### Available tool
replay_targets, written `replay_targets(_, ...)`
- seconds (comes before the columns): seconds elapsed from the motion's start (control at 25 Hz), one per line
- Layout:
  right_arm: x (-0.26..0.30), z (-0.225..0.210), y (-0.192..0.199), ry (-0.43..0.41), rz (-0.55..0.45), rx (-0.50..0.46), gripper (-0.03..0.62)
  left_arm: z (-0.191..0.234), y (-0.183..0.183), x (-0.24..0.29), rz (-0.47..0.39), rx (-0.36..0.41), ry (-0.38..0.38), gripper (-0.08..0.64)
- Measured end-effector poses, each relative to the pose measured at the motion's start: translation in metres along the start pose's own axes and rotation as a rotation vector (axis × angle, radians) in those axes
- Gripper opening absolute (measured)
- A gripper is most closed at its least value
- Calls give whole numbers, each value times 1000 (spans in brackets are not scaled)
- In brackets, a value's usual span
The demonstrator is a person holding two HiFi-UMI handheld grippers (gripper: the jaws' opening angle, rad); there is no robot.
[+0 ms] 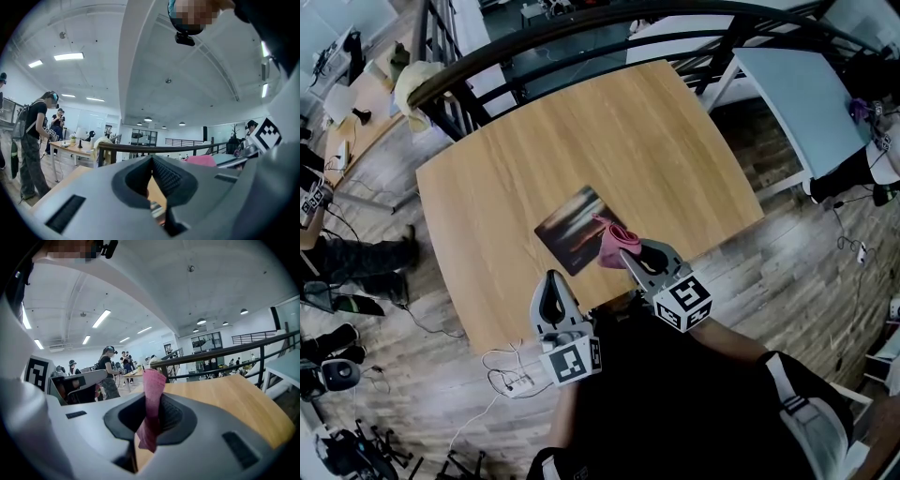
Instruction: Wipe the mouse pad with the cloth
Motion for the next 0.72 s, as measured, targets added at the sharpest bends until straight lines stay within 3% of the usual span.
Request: replay_targets(0.72, -9, -6, 4, 11, 2, 8, 66, -10, 7, -3, 24, 2, 3, 23)
Point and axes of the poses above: the fingertips, and each gripper's own axes: x forward along the fingers, z to its left, y out of its underside, the point moved 7 cm from there along -x, backward along the fingers, and after that the axes turned 3 degrees about -x, right-handed, at the moved point
